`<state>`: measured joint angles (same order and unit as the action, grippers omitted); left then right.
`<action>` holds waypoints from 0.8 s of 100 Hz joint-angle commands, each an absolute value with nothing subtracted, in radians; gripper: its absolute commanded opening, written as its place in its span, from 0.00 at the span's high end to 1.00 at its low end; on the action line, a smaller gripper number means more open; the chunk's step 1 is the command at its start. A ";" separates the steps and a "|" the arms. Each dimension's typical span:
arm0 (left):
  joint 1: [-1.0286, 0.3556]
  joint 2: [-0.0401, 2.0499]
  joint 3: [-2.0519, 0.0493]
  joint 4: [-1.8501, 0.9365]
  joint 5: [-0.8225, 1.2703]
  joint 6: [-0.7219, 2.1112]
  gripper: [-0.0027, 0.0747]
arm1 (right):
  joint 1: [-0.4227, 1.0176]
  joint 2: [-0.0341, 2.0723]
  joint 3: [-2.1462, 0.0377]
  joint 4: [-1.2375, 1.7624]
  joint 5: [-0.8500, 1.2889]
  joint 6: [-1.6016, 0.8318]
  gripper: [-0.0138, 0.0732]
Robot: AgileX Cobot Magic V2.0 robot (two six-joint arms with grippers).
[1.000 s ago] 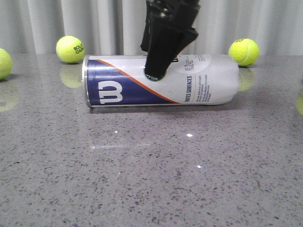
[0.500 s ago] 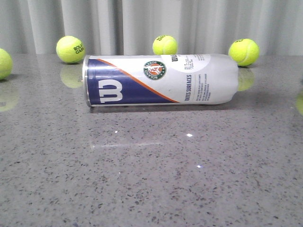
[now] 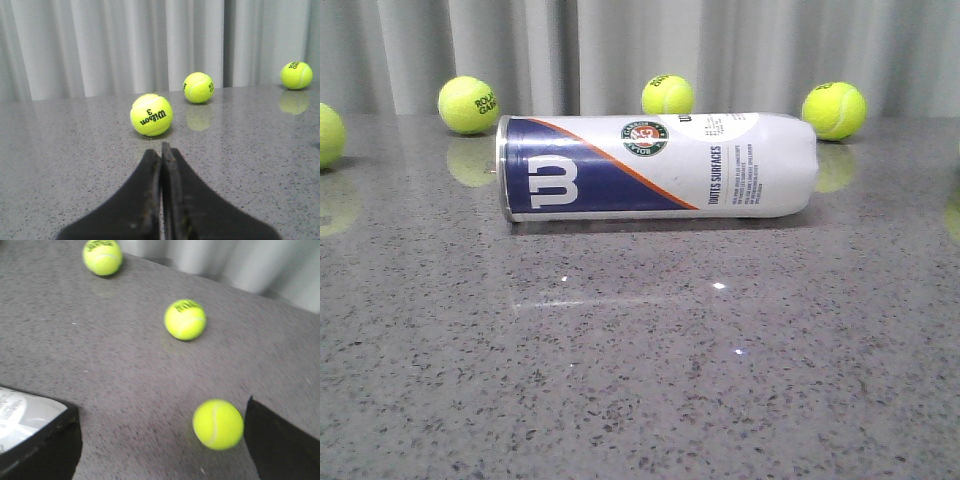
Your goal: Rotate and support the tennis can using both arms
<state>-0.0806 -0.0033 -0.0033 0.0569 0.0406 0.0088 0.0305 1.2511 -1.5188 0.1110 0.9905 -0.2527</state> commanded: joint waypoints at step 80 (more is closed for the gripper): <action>-0.078 -0.044 0.043 0.054 -0.047 0.000 0.99 | -0.071 0.132 -0.347 0.219 0.135 -0.249 0.12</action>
<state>-0.0806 -0.0033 -0.0033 0.0569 0.0406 0.0088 -0.0665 0.1558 -0.3634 0.2066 0.2855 -0.2482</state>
